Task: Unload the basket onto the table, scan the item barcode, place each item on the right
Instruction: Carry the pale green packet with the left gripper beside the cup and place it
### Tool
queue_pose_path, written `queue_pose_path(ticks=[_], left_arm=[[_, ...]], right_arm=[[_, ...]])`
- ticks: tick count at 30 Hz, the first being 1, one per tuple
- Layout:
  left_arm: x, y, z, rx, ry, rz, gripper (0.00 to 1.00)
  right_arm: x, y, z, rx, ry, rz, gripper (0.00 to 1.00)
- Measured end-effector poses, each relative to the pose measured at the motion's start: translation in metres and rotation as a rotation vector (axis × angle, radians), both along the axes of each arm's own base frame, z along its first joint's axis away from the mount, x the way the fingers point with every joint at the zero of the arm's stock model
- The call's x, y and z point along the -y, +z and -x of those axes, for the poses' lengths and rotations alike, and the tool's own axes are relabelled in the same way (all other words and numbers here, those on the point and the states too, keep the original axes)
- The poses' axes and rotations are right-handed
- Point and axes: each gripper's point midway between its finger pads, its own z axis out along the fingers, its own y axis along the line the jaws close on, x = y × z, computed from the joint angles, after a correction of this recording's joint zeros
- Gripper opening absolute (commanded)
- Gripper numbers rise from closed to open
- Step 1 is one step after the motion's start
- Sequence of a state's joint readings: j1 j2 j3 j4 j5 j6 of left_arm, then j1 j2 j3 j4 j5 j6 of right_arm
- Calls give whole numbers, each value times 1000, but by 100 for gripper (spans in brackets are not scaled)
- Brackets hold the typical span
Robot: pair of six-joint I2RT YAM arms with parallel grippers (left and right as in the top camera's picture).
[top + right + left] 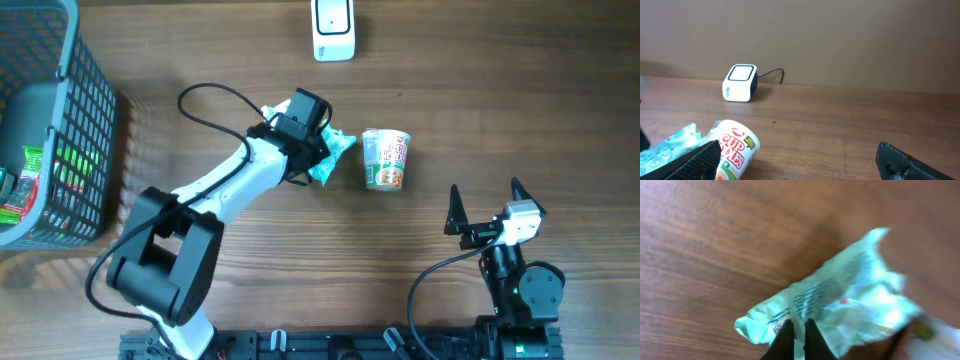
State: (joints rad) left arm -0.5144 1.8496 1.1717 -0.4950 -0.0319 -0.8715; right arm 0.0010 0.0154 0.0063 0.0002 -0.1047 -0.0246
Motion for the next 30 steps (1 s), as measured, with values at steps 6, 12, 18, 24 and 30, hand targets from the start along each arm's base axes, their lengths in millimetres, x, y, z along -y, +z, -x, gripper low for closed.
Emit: queue_pose_path(ticks=[6,12,18,24,30], left_arm=[[-8,-12,19,-90,-17,-44,23],[-1,-12,22,-105,-59,-9,29],[6,15,13,-34,-116,14,19],[13,62,1,75,-131,56,4],[20,27,11,-10,-157,16,4]], right_arm=[[0,0,0,0,0,0,100],[0,0,0,0,0,0,100],[0,0,0,0,0,0,100],[0,0,0,0,0,0,100],[0,0,0,0,0,0,100]])
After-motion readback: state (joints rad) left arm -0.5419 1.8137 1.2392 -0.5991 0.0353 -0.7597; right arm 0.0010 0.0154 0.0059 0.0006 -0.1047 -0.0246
